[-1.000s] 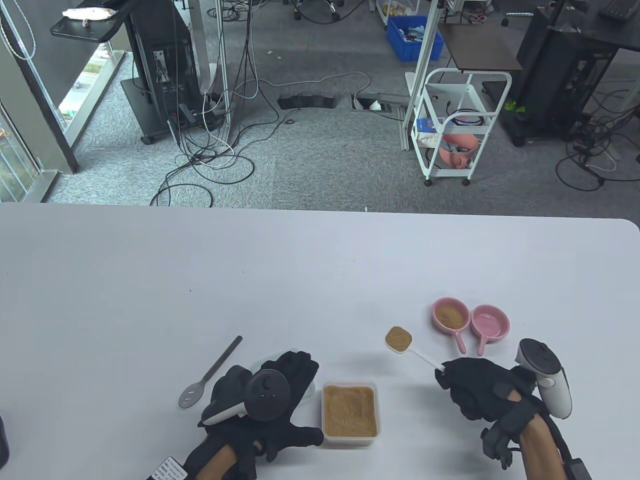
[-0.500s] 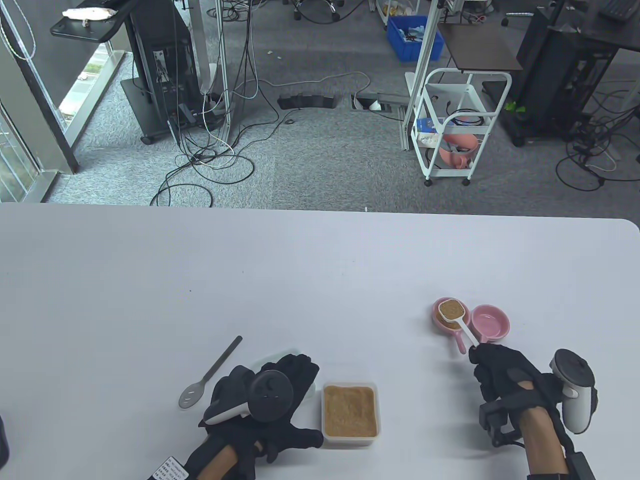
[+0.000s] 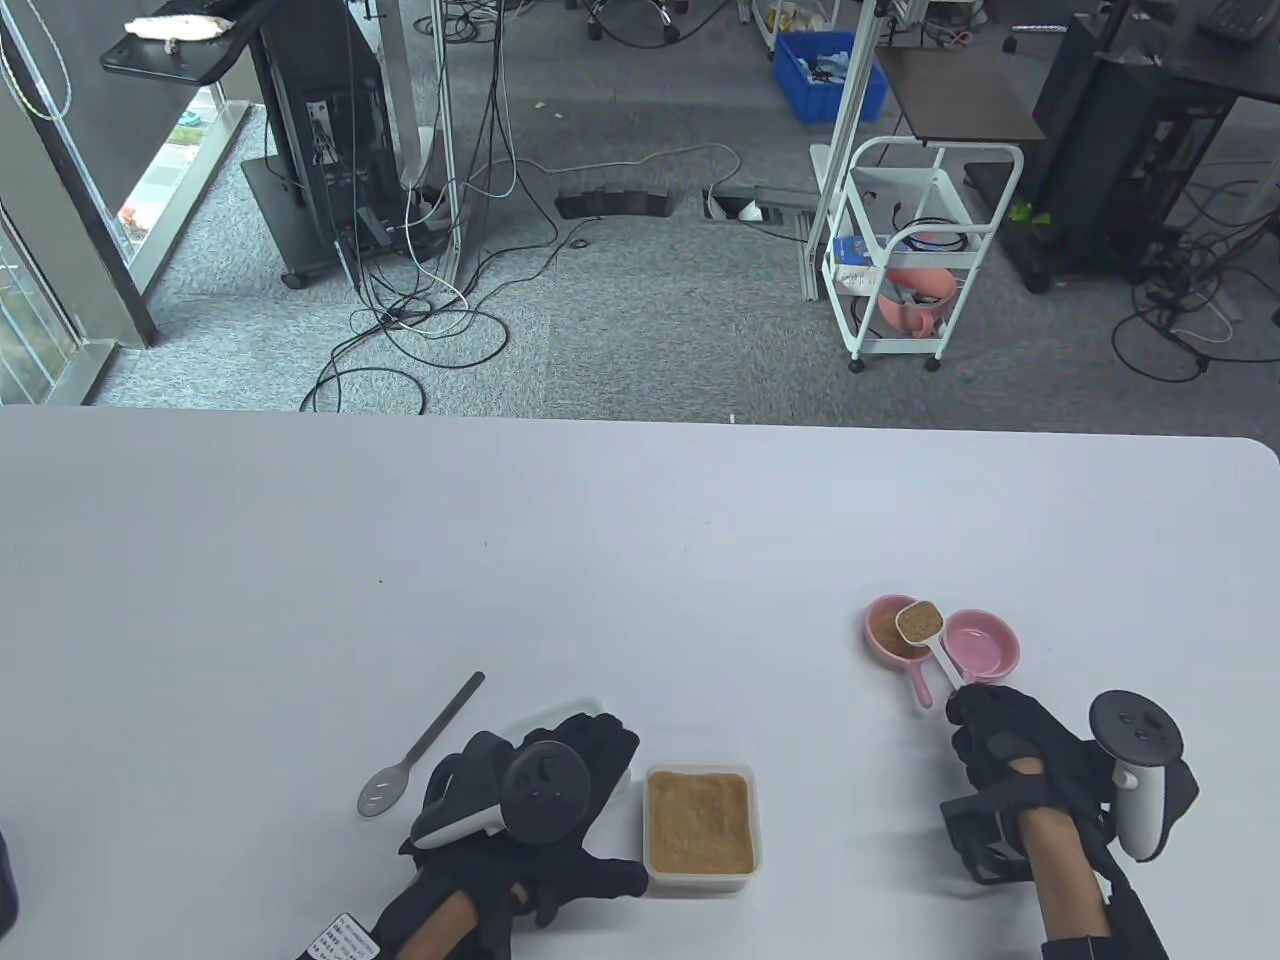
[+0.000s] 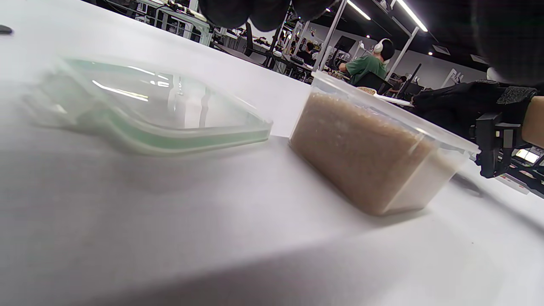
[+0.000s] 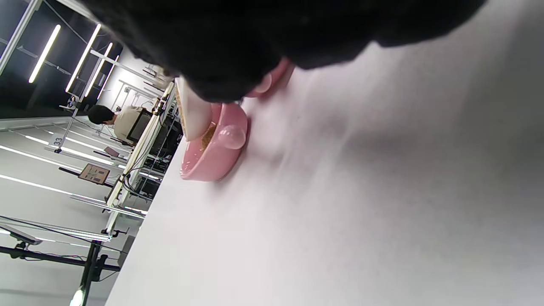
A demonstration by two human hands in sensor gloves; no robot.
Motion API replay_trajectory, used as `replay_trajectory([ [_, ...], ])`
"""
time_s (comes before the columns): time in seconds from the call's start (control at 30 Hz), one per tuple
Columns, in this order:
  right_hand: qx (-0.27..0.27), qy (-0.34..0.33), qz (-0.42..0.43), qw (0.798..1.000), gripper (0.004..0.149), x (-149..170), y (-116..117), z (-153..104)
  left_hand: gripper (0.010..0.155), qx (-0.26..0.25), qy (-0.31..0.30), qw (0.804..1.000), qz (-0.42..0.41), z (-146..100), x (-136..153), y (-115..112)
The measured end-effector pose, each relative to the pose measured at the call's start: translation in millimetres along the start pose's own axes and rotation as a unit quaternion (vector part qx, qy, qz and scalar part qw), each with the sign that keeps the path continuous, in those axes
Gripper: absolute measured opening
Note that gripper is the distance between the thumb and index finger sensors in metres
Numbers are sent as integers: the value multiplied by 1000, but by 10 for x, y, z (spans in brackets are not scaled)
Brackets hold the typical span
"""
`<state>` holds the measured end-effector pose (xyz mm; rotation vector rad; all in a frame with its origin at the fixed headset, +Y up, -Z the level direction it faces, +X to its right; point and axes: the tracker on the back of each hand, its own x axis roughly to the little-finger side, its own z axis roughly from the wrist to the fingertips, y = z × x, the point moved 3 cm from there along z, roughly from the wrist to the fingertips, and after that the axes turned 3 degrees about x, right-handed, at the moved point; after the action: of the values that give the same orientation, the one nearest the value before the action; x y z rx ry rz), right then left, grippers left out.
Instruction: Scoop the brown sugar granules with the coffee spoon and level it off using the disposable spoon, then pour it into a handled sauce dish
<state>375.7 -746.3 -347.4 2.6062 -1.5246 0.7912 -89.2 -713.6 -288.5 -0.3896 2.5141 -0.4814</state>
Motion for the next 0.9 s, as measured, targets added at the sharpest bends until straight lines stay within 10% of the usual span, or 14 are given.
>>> replay_trajectory([
  [0.9,143,-132,-254,947,42,-455,61,-214,111,13,4,1000,7,9,-8,-18],
])
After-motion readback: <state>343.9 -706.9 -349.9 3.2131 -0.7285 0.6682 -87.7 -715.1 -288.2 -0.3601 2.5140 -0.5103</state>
